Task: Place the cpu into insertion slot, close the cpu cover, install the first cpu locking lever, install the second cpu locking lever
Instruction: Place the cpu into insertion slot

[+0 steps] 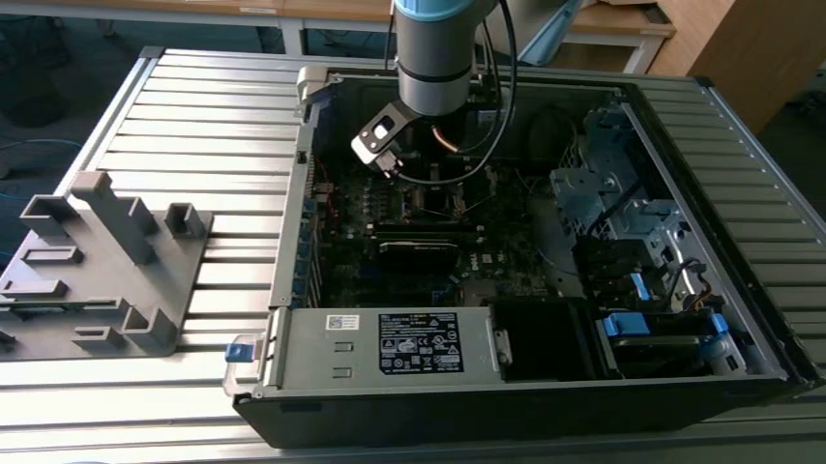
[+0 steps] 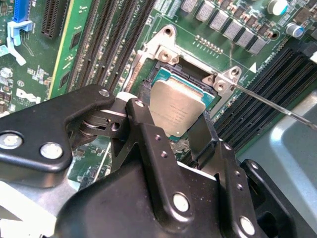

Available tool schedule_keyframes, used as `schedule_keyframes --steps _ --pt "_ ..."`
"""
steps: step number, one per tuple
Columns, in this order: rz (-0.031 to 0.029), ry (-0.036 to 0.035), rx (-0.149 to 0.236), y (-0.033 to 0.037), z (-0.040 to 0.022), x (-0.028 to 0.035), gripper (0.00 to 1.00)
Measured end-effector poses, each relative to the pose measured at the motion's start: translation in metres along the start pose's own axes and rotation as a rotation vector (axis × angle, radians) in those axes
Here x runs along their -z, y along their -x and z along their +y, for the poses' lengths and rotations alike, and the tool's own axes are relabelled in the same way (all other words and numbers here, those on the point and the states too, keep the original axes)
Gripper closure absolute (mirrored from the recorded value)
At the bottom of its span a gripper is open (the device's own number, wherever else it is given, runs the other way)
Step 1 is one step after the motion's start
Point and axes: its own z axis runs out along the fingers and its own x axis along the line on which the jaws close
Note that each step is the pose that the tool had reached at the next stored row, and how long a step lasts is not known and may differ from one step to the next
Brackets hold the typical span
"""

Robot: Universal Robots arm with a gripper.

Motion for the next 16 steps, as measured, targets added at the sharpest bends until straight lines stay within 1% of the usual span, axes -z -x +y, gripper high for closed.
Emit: schedule_keyframes --steps 16 --pt "0.0000 -0.0001 0.000 0.0007 0.0010 -0.0003 0.46"
